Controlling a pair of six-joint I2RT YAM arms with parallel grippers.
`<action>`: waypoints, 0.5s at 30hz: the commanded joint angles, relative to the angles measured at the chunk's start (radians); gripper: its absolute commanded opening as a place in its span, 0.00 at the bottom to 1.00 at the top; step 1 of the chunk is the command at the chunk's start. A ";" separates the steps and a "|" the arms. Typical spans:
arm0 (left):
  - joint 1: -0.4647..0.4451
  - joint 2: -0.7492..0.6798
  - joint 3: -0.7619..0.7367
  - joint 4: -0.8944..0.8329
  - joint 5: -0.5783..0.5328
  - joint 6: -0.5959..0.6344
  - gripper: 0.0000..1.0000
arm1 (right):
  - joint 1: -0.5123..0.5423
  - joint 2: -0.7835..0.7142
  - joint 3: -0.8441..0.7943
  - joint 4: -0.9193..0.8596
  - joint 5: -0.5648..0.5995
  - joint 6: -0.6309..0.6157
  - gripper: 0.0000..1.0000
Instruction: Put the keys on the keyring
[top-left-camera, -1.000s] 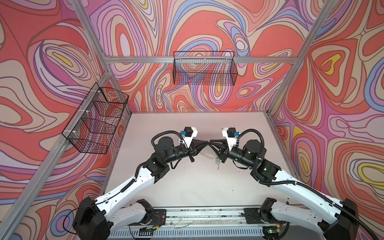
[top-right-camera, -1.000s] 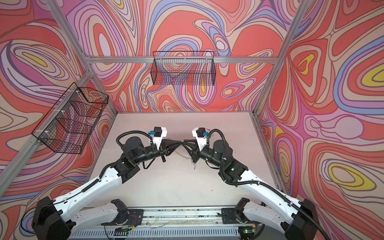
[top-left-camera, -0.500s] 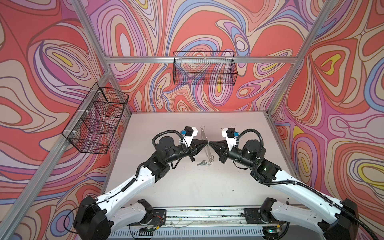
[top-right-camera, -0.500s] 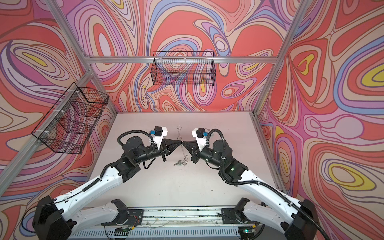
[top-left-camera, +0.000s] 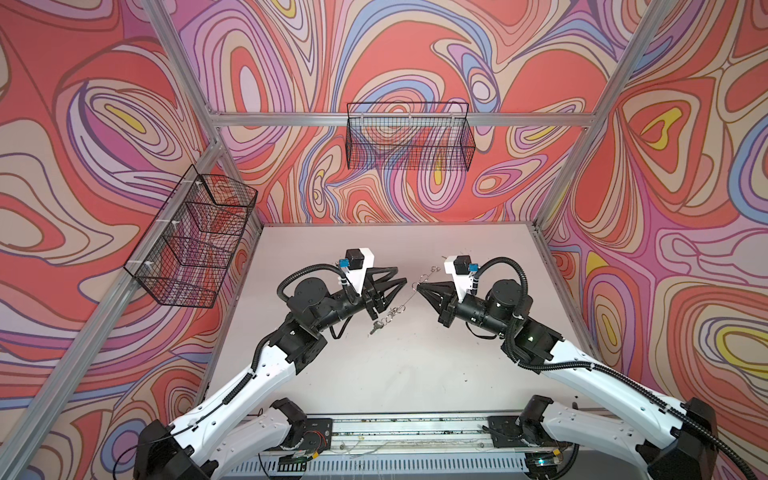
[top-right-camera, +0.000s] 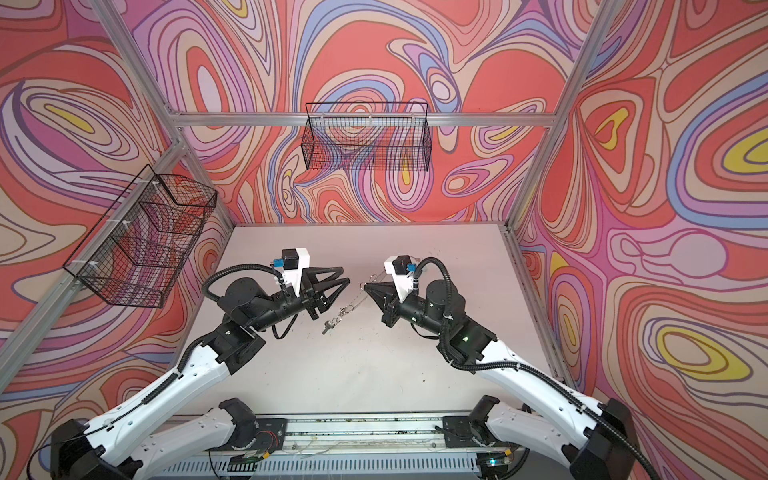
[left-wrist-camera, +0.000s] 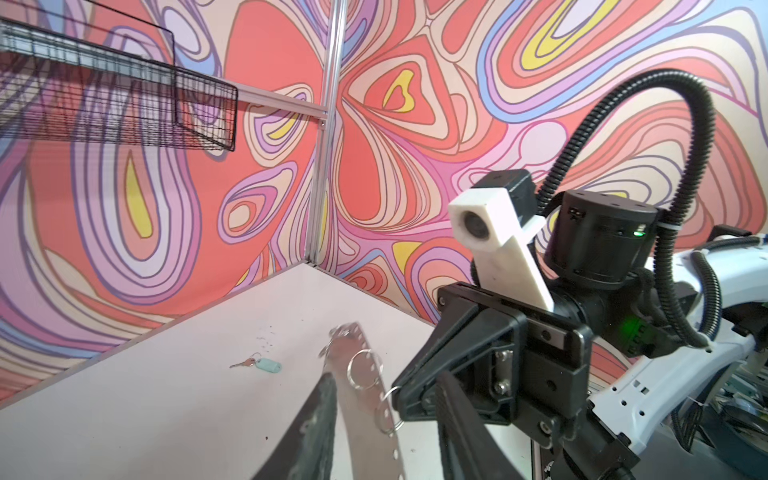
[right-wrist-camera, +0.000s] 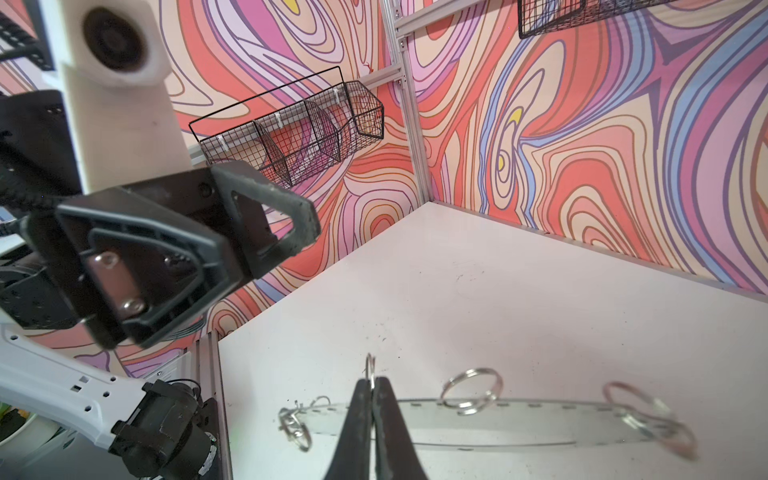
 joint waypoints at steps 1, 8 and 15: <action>0.062 0.020 -0.002 0.052 0.119 -0.137 0.42 | -0.005 -0.023 -0.006 0.060 -0.038 0.005 0.00; 0.146 0.126 -0.029 0.350 0.336 -0.377 0.42 | -0.081 0.015 0.010 0.183 -0.232 0.076 0.00; 0.152 0.225 -0.023 0.603 0.392 -0.557 0.40 | -0.124 0.086 0.019 0.373 -0.368 0.189 0.00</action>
